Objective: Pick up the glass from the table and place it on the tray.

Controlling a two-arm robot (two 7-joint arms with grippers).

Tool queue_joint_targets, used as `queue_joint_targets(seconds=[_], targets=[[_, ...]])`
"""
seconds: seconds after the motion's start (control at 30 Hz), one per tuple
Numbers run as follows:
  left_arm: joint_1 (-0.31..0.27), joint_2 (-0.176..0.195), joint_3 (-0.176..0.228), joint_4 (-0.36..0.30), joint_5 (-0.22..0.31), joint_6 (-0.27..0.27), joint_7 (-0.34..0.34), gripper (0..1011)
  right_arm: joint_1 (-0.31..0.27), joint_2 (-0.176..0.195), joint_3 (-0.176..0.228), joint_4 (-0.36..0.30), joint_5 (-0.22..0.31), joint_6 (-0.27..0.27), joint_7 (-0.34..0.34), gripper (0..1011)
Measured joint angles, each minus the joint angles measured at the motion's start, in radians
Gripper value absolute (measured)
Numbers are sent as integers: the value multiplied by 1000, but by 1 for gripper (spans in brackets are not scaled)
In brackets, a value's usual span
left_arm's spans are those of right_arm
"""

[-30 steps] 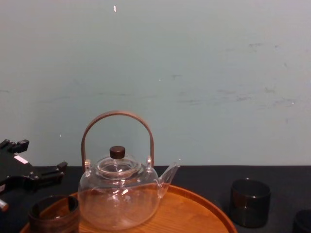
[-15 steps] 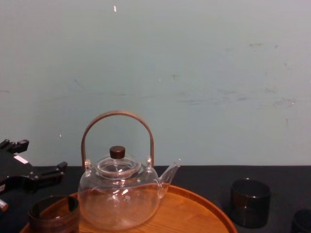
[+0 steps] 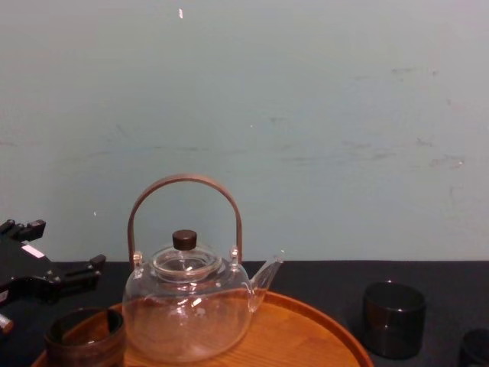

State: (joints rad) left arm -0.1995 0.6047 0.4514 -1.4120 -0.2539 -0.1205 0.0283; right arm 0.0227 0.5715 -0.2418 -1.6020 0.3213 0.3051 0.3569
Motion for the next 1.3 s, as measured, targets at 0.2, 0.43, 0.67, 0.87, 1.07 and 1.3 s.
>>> queue_joint_targets(seconds=[0.2, 0.43, 0.67, 0.87, 1.07, 1.3], targets=[[0, 0, 0, 0, 0, 0, 0, 1001, -5, 11, 8, -20, 19, -14, 31, 902], [0, 0, 0, 0, 0, 0, 0, 1001, 15, 21, -11, -53, 38, -32, 70, 902], [0, 0, 0, 0, 0, 0, 0, 1001, 51, 18, -59, -71, 44, -45, 97, 902], [0, 0, 0, 0, 0, 0, 0, 1001, 85, 8, -107, -73, 42, -53, 116, 902], [0, 0, 0, 0, 0, 0, 0, 1001, 119, -7, -163, -67, 36, -63, 136, 902], [0, 0, 0, 0, 0, 0, 0, 1001, 157, -30, -225, -55, 30, -73, 159, 902]])
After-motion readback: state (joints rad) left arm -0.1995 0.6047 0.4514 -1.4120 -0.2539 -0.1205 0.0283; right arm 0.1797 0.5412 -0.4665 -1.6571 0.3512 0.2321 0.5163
